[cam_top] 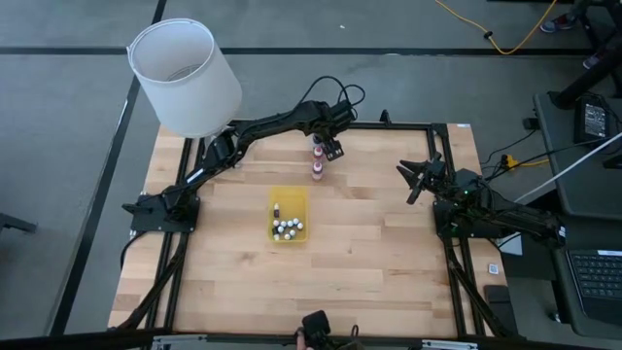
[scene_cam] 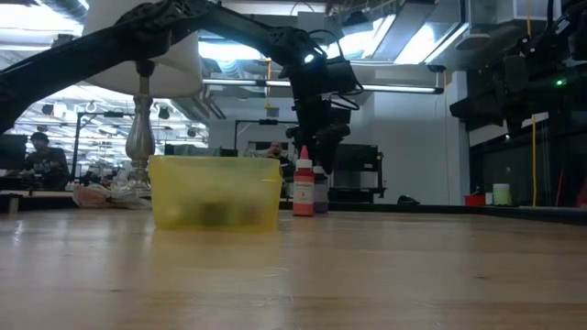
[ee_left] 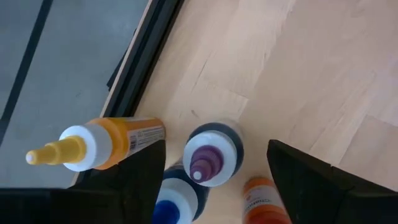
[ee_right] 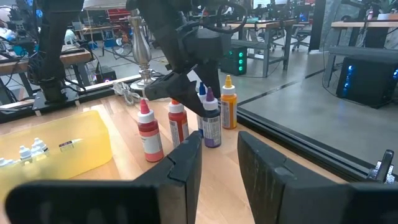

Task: Pick & Place food coloring
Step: Put the large purple bottle into the yellow bin

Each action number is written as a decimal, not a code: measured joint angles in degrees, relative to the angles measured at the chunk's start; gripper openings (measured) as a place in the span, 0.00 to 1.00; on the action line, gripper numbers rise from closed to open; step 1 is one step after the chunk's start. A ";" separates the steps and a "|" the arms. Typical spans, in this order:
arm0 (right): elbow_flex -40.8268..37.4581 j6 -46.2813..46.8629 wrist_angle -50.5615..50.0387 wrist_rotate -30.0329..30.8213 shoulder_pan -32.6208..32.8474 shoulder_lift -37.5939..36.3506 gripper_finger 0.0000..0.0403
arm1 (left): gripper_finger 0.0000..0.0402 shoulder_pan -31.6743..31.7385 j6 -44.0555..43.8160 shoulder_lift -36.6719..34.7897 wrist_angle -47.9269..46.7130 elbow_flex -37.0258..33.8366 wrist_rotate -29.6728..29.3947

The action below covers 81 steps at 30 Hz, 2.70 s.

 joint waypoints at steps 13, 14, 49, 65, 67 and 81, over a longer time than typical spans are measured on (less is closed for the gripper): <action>0.00 -0.01 0.00 0.00 -0.01 0.01 0.26 | 0.33 0.02 -0.39 -0.06 -0.37 0.04 0.10; 0.00 0.00 0.00 0.00 0.00 0.02 0.26 | 0.31 0.00 -0.39 -0.11 -0.39 0.04 0.12; 0.00 0.01 0.00 0.00 0.00 0.02 0.26 | 0.29 -25.51 -9.71 -24.15 -27.32 -1.03 0.07; 0.00 -0.01 0.00 0.00 -0.01 0.00 0.26 | 0.31 -26.45 -11.96 -25.32 -18.47 -19.74 0.07; 0.00 0.00 0.00 0.02 0.00 0.01 0.26 | 0.31 -26.19 -12.05 -25.69 -17.64 -21.33 0.05; 0.00 0.01 -0.02 0.00 -0.01 0.02 0.26 | 0.30 -25.49 -13.12 -29.11 -5.00 -34.14 3.52</action>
